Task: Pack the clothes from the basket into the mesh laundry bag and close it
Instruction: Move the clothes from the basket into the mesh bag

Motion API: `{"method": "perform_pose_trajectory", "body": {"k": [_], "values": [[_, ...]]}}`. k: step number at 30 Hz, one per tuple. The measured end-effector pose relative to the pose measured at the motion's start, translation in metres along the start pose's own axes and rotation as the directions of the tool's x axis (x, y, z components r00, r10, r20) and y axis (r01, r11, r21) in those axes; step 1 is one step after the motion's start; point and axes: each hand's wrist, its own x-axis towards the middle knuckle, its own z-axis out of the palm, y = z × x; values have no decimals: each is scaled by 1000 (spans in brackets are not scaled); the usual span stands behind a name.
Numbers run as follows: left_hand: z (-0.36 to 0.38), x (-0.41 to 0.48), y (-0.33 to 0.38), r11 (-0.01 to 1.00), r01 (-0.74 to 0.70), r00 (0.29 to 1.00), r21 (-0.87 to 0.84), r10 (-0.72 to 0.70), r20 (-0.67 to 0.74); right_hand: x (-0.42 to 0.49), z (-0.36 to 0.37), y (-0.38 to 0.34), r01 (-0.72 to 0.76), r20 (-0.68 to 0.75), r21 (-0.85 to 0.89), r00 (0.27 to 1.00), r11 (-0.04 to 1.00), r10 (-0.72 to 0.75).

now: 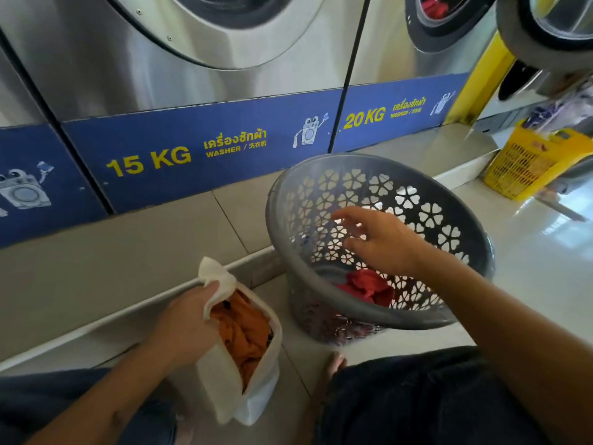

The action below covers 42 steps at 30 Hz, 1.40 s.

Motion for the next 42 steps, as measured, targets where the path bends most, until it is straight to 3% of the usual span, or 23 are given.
{"method": "perform_pose_trajectory", "body": {"k": [4,7,11,13,18,23,27,32,39,42], "values": [[3,8,12,1000,-6,1000,-23,7,13,29,25,49,-96,315,-348,925,933,213],[4,18,21,999,-36,999,-31,36,22,53,48,71,-38,406,-566,857,823,319],[8,34,27,998,-36,999,-53,37,7,89,76,88,39,481,-707,759,706,440],[11,42,26,998,-5,1000,-60,5,10,104,89,91,113,538,-723,710,682,453],[22,60,27,999,29,999,16,-30,23,122,137,105,220,712,-610,573,761,406],[34,67,20,999,18,999,47,-21,49,117,208,156,415,779,-583,528,698,337],[32,68,13,998,22,998,54,-26,63,106,192,146,493,747,-598,629,632,216],[26,65,16,996,-1,994,87,-8,110,103,160,139,598,754,-609,640,521,148],[1,57,19,994,68,997,-80,-64,53,89,91,92,415,485,-706,874,573,-35],[-6,47,20,993,64,998,-103,-62,24,65,55,50,260,305,-680,951,686,-58]]}}
